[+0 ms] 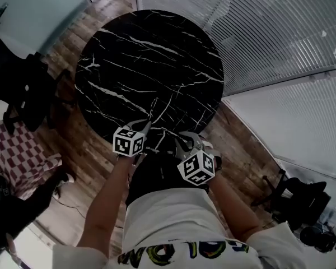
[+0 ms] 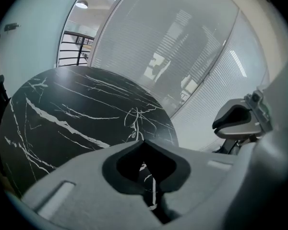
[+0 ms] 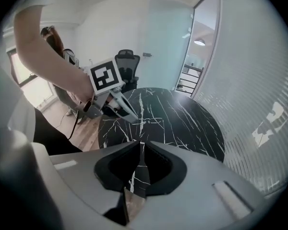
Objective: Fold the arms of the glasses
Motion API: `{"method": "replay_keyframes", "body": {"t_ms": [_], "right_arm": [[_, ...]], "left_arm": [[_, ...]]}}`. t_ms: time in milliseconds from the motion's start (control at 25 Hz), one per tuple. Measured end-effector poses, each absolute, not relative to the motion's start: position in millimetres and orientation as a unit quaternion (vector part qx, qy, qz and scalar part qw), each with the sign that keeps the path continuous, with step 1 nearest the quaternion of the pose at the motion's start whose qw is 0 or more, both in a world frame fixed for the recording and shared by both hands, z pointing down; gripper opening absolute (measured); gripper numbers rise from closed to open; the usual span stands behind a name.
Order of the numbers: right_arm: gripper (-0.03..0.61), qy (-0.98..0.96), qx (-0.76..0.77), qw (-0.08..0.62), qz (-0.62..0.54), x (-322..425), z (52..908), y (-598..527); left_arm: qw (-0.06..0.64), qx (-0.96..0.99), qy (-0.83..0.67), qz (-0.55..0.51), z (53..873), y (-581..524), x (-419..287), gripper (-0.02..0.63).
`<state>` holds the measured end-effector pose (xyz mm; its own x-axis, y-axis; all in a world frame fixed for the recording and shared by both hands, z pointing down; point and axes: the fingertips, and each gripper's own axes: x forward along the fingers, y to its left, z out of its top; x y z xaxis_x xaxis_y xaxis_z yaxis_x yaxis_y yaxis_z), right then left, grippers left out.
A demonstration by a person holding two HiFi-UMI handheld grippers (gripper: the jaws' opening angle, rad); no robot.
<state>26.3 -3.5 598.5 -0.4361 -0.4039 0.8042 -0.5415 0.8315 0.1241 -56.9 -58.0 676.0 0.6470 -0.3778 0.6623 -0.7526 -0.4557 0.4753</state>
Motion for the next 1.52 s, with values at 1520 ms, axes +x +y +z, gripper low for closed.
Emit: {"method": "replay_keyframes", "body": {"t_ms": [1520], "right_arm": [[0.023,-0.844,0.328,0.390,0.165,54.1,614.9,-12.5]], "left_arm": [[0.393,0.788,-0.387,0.275,744.2,-61.3,-78.8,0.161]]}}
